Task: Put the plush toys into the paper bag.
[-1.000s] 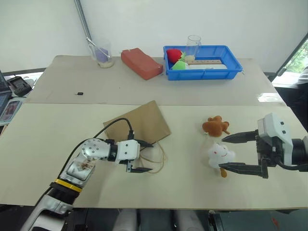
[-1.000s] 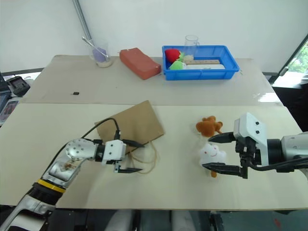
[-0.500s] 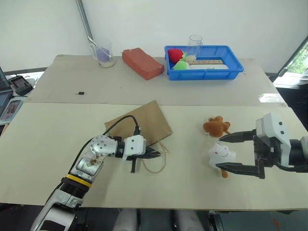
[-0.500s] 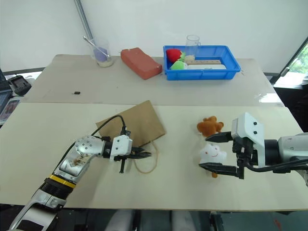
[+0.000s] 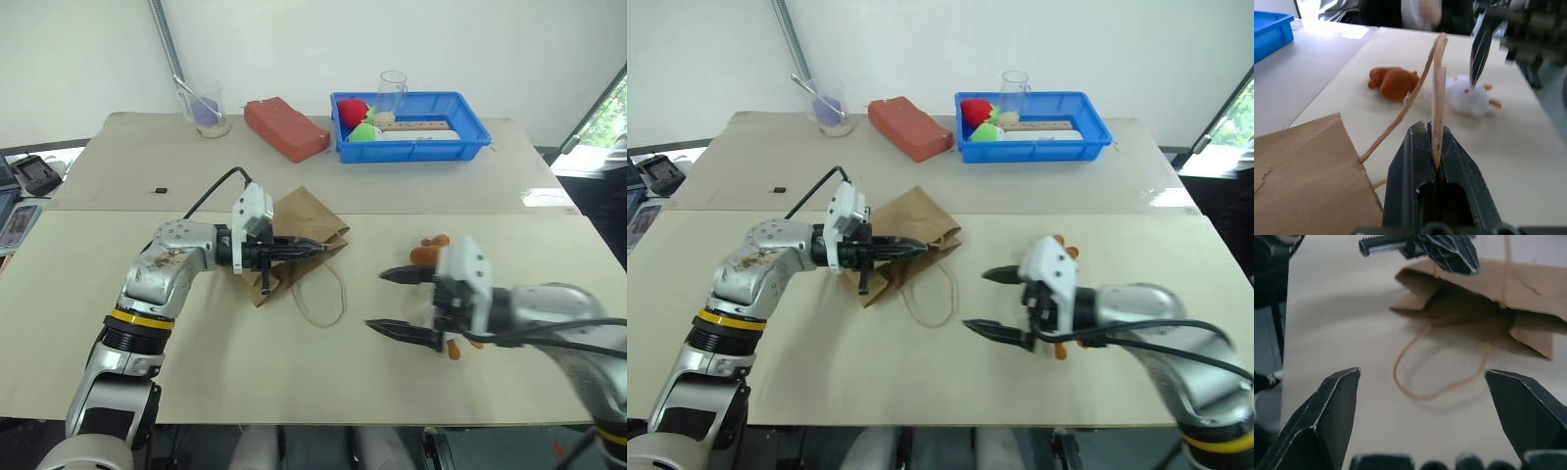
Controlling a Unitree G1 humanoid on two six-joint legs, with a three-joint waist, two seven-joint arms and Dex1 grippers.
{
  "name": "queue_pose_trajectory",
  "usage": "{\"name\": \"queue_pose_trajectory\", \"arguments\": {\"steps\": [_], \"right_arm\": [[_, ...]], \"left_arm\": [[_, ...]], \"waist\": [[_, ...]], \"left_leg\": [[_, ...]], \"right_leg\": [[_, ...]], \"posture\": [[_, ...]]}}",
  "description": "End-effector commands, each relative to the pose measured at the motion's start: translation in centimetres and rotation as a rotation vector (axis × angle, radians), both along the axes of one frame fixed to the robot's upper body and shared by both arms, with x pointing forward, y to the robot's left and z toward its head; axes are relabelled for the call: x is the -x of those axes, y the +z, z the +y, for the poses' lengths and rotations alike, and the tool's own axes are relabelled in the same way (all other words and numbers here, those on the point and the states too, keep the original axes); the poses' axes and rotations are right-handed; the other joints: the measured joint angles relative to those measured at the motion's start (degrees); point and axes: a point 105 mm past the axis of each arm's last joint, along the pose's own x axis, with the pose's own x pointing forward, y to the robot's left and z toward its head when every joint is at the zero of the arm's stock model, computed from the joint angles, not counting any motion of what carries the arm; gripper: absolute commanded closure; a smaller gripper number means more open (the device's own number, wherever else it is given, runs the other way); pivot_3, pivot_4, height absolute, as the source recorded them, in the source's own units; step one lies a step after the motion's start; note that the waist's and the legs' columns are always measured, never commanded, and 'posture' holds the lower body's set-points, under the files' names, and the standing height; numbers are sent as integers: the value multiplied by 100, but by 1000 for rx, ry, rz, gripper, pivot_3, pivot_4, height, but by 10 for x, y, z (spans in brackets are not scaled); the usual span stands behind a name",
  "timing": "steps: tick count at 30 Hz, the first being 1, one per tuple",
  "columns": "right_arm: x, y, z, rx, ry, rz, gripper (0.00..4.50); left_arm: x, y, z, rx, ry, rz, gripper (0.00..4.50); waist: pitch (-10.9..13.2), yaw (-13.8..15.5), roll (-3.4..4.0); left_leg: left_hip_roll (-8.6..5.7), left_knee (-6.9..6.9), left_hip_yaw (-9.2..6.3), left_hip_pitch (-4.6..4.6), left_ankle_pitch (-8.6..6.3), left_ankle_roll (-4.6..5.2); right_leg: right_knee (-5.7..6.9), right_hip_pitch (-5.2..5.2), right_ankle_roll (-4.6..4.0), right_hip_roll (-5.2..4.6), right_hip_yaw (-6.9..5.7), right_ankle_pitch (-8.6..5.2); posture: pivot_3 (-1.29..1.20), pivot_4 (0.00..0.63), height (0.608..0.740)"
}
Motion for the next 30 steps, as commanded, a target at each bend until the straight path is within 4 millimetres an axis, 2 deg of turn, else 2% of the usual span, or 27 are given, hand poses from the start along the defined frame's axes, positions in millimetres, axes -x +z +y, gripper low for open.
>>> {"name": "queue_pose_trajectory", "arguments": {"steps": [1, 2, 3, 9, 14, 15, 23, 30], "right_arm": [[-15, -4, 18, -20, -13, -53, 0], [-22, -7, 25, -35, -27, -59, 0], [-31, -10, 32, -55, -46, -70, 540], [-59, -14, 59, -196, -128, -60, 2567], [-76, -32, 77, -198, -187, -69, 4289], [-79, -34, 80, -201, -198, -74, 4473], [-104, -43, 99, -259, -303, -80, 4473], [-111, -81, 95, -177, -375, -18, 4473]], "left_arm": [[-2, 17, -2, 79, 21, 35, 4435], [-2, 18, -3, 97, 28, 54, 4435], [-3, 19, -4, 118, 35, 78, 4500], [-1, 19, -10, 155, 49, 148, 4500], [2, 22, -13, 180, 50, 179, 4500], [2, 23, -13, 183, 51, 183, 4500], [4, 23, -15, 174, 47, 197, 4500], [-7, 34, 0, 180, 120, 155, 4500]], "waist": [[0, -1, -2], [0, -6, -2], [0, -7, -2], [0, -33, -2], [-1, -59, -2], [-1, -68, -2], [-1, -110, -2], [-1, -104, -2]], "left_leg": [[0, 0, -2, 0, 0, 0], [1, 0, -5, -1, 0, 0], [0, 1, -5, 0, 0, 0], [-1, -2, -10, -4, 1, -1], [-3, -3, -13, -2, 1, -1], [-4, -4, -13, 0, 1, -1], [0, -8, -16, 1, 3, -5], [-6, -9, -18, 0, 3, -6]], "right_leg": [[1, 0, 0, 0, -2, 0], [0, 0, -1, 0, -4, 0], [0, 0, -1, 0, -4, 1], [5, -9, -3, -2, -5, 2], [6, -9, -4, -4, -7, 3], [8, -9, -4, -4, -7, 3], [13, -14, -8, -2, -6, 5], [12, -14, -8, -7, -6, 5]], "posture": [[0, 150, 740], [0, 150, 740], [0, 150, 740], [0, 150, 740], [0, 150, 740], [0, 150, 740], [0, 150, 740], [0, 150, 740]]}}
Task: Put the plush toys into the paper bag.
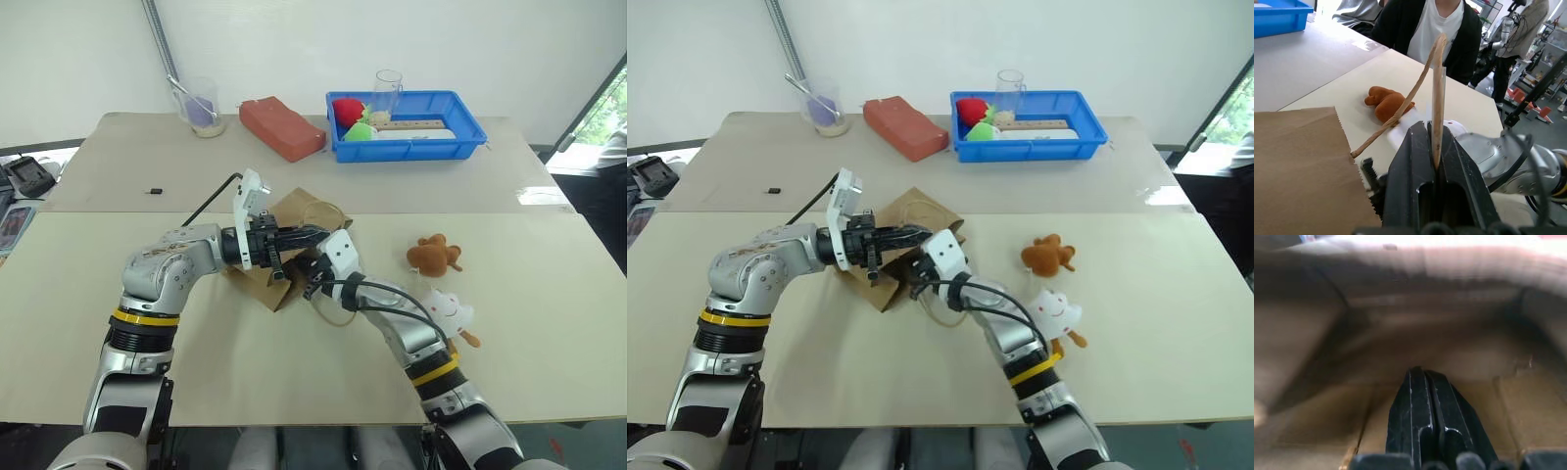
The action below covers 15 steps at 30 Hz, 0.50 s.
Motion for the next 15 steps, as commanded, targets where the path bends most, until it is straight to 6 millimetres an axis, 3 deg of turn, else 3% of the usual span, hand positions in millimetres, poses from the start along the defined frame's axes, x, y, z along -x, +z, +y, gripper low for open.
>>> {"name": "queue_pose_trajectory", "arguments": {"steps": [1, 8, 15], "right_arm": [[-3, -3, -3, 10, -33, -15, 4473], [1, -21, 0, 40, -39, 41, 4473], [1, -31, 2, 57, -47, 79, 4473]], "left_arm": [[-7, 29, 12, 7, 42, -111, 4500], [-18, 74, 24, -19, 145, -348, 4500], [-17, 108, 20, -79, 249, -620, 4500]], "waist": [[0, -4, 0], [-2, -8, -1], [-8, -27, -8]], "left_leg": [[-1, 0, 0, 1, 0, 0], [-1, -3, -2, 11, 1, -2], [3, -6, -1, 22, 1, -2]], "right_leg": [[0, 0, 0, -1, 0, 0], [1, 8, 0, 0, -1, 0], [2, 14, -1, 2, 1, 1]], "posture": [[0, 150, 740], [0, 150, 740], [0, 150, 740]]}}
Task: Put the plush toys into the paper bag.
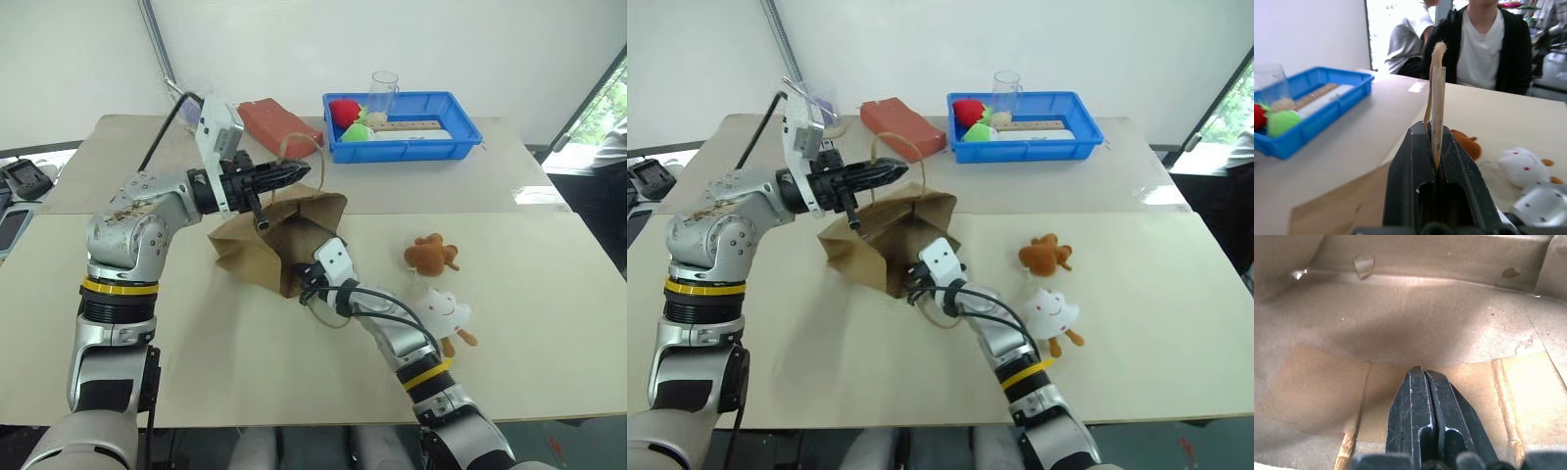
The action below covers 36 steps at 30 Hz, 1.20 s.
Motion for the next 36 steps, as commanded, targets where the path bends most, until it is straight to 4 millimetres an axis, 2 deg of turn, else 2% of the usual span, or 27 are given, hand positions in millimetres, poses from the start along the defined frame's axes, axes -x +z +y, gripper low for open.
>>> {"name": "queue_pose_trajectory", "arguments": {"steps": [1, 5, 15, 19, 23, 27, 30, 34, 36], "right_arm": [[2, -25, -4, 41, -23, 88, 4473], [1, -27, -3, 44, -19, 93, 4473], [0, -31, -6, 67, -16, 102, 4473], [-2, -28, -7, 62, -21, 91, 4473], [-4, -9, -3, 26, -8, 45, 4473], [0, 20, -3, -22, 26, -5, 4473], [5, 39, -9, -25, 45, -48, 4473], [23, 58, -28, 32, 100, -89, 4473], [34, 68, -42, 59, 115, -99, 3877]], "left_arm": [[8, 31, -6, -24, 39, -204, 4500], [14, 41, -14, -68, 57, -328, 4500], [24, 49, -22, -156, 92, -521, 4500], [23, 39, -22, -148, 88, -471, 4500], [22, 9, -15, -173, 72, -365, 4500], [30, -17, -18, -182, 22, -287, 4500], [35, -32, -21, -186, -8, -248, 4500], [41, -42, -27, -154, -44, -193, 4500], [42, -44, -28, -138, -57, -165, 4500]], "waist": [[-2, -3, -2], [-4, -17, -4], [-4, -95, -5], [-4, -98, -5], [-6, -108, -3], [-5, -88, -3], [-5, -43, -3], [-5, 26, -3], [-5, 45, -3]], "left_leg": [[1, 0, 1, 0, 0, 0], [3, 0, 3, 5, 1, -1], [11, 1, 3, 6, 1, -1], [12, 1, 2, 5, 1, -1], [13, -1, 3, 10, 1, -1], [14, 1, 0, -5, 1, -1], [10, 0, -4, -23, 1, -1], [6, 0, -3, -30, 0, 0], [5, -1, -3, -30, 0, 0]], "right_leg": [[0, 0, -1, 1, 0, 1], [1, 4, -3, 2, 1, 2], [4, 3, -5, 11, 1, 4], [4, 3, -6, 12, 1, 4], [6, 4, -6, 12, 4, 4], [6, -7, -6, 14, 2, 4], [-3, -16, -5, 9, -1, 4], [-8, -21, -4, 3, -2, 4], [-11, -20, -4, 4, -4, 4]], "posture": [[0, 150, 740], [0, 150, 740], [0, 150, 740], [0, 150, 740], [0, 150, 740], [0, 150, 740], [0, 150, 740], [0, 150, 740], [0, 150, 740]]}}
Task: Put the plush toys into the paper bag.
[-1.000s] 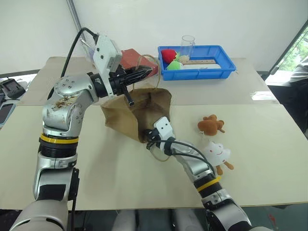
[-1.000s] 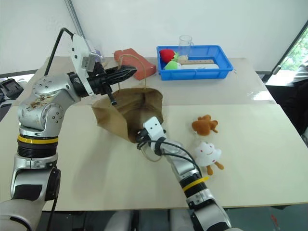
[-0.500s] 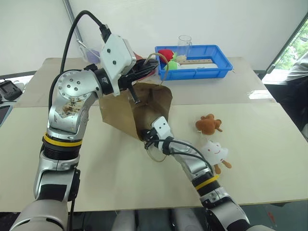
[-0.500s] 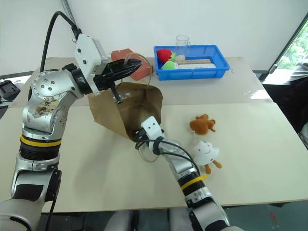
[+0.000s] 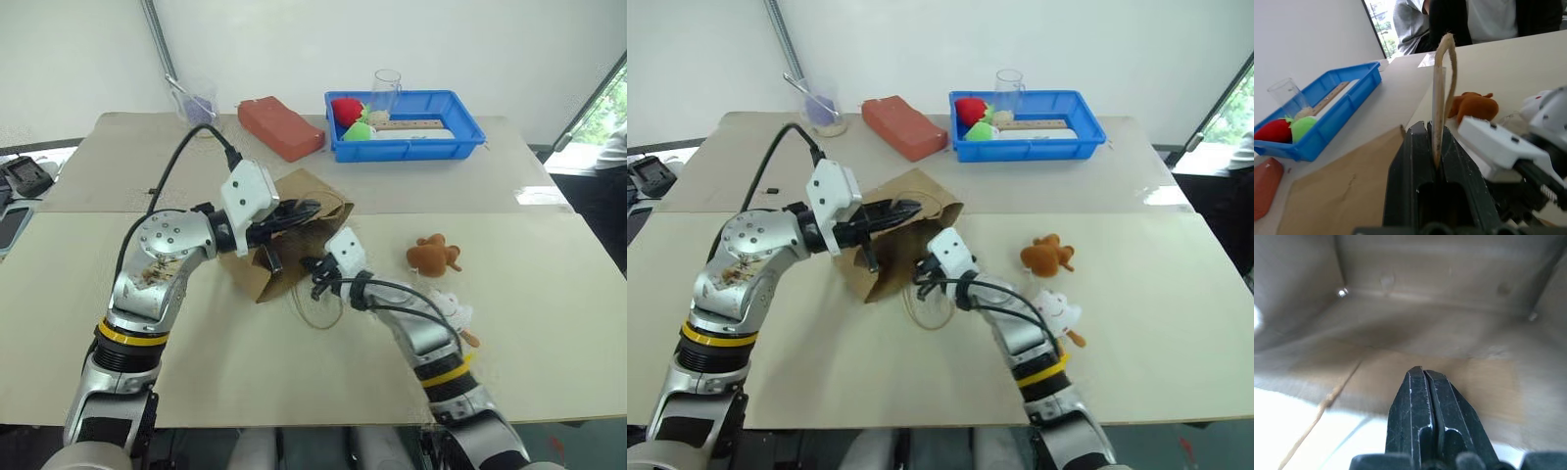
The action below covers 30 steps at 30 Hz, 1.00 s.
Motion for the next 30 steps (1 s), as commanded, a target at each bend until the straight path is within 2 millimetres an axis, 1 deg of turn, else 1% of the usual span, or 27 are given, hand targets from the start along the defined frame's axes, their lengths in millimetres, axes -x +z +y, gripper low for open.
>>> {"name": "queue_pose_trajectory", "arguments": {"steps": [1, 3, 5, 8, 9, 11, 13, 15, 17, 21, 25, 27, 30], "right_arm": [[22, 29, -17, 2, 55, -43, 3582], [36, 38, -34, 50, 94, -41, 2889], [51, 42, -51, 134, 137, -41, 2184], [65, 51, -75, 244, 149, -56, 1237], [71, 55, -84, 286, 159, -65, 788], [84, 58, -100, 374, 184, -62, 160], [92, 56, -113, 456, 181, -51, 160], [97, 48, -126, 536, 168, -27, 160], [99, 35, -141, 600, 129, 4, 160], [97, 11, -166, 707, 47, 39, 160], [94, -12, -181, 764, 1, 72, 160], [92, -19, -185, 801, 3, 66, 160], [85, -21, -184, 790, -22, 31, 983]], "left_arm": [[10, 9, -5, 31, -51, -10, 4500], [11, 9, -6, 44, -60, 3, 4500], [13, 10, -8, 48, -79, 6, 4500], [15, 8, -11, 41, -102, 13, 4500], [15, 7, -12, 43, -107, 21, 4500], [14, 6, -13, 52, -117, 42, 4500], [15, 5, -15, 53, -128, 57, 4500], [14, 3, -15, 47, -135, 69, 4500], [13, 2, -14, 51, -136, 89, 4500], [11, 2, -10, 49, -133, 103, 4500], [8, 4, -7, 61, -120, 115, 4500], [7, 4, -5, 60, -116, 115, 4500], [6, 4, -1, 51, -104, 108, 4500]], "waist": [[0, 13, 0], [1, 23, -1], [1, 24, -2], [2, 27, -4], [2, 15, -4], [2, 24, -4], [3, 23, -5], [3, 25, -6], [4, 31, -7], [4, 32, -8], [5, 32, -8], [5, 35, -8], [5, 33, -9]], "left_leg": [[0, 0, -1, 0, 0, 0], [-3, 1, 0, -1, 0, 0], [-6, 3, 0, 0, 0, 1], [-10, 3, -2, 2, 0, 1], [-10, 3, -2, 2, 0, 1], [-9, 2, -1, 3, 0, 2], [-9, 3, -2, 3, 0, 2], [-9, 4, 1, 4, 0, 2], [-9, 4, 2, 4, -1, 2], [-12, 6, 6, 4, 0, 2], [-13, 8, 9, 6, 0, 2], [-12, 7, 9, 6, 0, 2], [-13, 7, 9, 6, 0, 2]], "right_leg": [[-1, 1, 0, 0, -2, 0], [-4, 4, 1, -1, -2, -1], [-7, 8, 4, -3, -2, -2], [-10, 13, 8, -4, -3, -5], [-10, 14, 8, -4, -4, -6], [-10, 14, 8, -3, -3, -6], [-11, 17, 10, -2, -4, -7], [-13, 20, 10, -3, -3, -7], [-13, 21, 11, -2, -3, -7], [-13, 21, 12, -5, 0, -8], [-12, 21, 12, -5, 3, -8], [-13, 21, 12, -4, 3, -8], [-13, 22, 12, -5, 3, -8]], "posture": [[0, 150, 740], [0, 150, 740], [0, 150, 740], [0, 150, 740], [0, 150, 740], [0, 150, 740], [0, 150, 740], [0, 150, 740], [0, 150, 740], [0, 150, 740], [0, 150, 740], [0, 150, 740], [0, 150, 740]]}}
